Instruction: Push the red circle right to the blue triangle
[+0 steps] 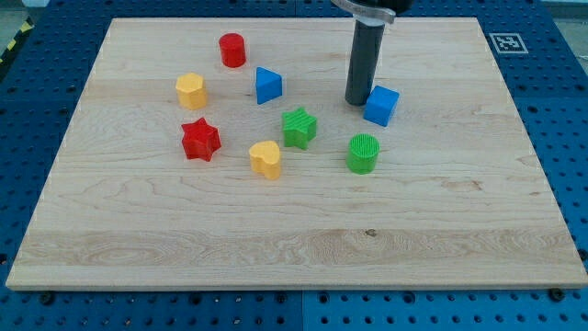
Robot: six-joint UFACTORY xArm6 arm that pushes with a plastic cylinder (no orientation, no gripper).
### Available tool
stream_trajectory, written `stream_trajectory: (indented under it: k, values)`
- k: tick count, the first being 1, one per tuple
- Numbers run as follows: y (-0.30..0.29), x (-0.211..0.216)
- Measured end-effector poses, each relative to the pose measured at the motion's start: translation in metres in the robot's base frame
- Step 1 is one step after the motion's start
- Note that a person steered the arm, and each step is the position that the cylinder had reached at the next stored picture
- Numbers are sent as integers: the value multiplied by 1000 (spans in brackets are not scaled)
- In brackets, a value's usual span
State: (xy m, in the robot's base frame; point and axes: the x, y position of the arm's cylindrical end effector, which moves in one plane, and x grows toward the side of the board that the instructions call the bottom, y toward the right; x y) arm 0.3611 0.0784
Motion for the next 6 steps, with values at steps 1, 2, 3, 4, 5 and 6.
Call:
stream_trajectory:
  k: [1,2,3,4,5,6]
  values:
    - [-28,-47]
    - [-76,-90]
    - [-147,-116]
    - [-227,-123]
    - [-247,-95]
    - [-240,-92]
